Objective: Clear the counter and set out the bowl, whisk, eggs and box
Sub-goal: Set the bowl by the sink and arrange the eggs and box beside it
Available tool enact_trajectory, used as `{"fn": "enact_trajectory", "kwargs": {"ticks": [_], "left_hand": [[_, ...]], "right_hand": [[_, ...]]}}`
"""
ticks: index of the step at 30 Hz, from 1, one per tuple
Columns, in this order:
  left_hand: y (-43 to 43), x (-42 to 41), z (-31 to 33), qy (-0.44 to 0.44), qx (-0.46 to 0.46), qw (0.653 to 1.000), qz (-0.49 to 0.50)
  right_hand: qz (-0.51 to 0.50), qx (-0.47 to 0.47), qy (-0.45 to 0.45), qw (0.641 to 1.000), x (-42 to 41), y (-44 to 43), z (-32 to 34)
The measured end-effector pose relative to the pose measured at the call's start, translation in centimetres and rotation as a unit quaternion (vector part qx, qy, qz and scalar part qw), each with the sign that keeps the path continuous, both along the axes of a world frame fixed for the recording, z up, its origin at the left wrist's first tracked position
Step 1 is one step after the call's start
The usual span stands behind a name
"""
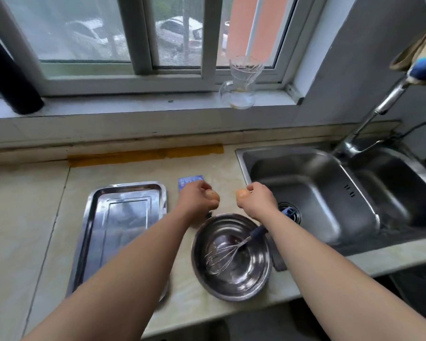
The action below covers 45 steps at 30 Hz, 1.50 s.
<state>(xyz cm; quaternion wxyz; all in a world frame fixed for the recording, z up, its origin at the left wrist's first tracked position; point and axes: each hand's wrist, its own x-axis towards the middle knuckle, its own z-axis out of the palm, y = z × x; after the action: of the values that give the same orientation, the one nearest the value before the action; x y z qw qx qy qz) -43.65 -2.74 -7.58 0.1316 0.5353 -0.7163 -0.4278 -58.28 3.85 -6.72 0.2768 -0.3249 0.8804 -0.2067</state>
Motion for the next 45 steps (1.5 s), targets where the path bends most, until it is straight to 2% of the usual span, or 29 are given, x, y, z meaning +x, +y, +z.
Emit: {"fn": "enact_trajectory", "kwargs": {"ticks": [9, 14, 20, 34, 45], "left_hand": [[-1.2, -6.1, -2.4, -0.068, 0.007, 0.995, -0.070], [-1.6, -7.3, -3.1, -0.156, -0.024, 0.977, -0.144], [-2.1, -8.0, -3.2, -0.223, -0.044, 0.958, -0.173], [-2.6, -8.4, -3.6, -0.205, 0.007, 0.967, -0.151], [-1.9, -7.3, -3.2, -0.177, 0.001, 0.979, -0.102]], "right_hand": [[0.127, 0.101, -0.009, 0.987, -4.0, -2.5, -2.6], [0.161, 0.111, -0.007, 0.981, -4.7, -3.2, -3.8], [0.179, 0.129, -0.001, 0.975, -5.2, -3.6, -4.0], [0.182, 0.141, -0.025, 0.973, -5.5, -3.7, -3.4], [0.179, 0.116, -0.019, 0.977, -5.0, -2.9, -2.2]]}}
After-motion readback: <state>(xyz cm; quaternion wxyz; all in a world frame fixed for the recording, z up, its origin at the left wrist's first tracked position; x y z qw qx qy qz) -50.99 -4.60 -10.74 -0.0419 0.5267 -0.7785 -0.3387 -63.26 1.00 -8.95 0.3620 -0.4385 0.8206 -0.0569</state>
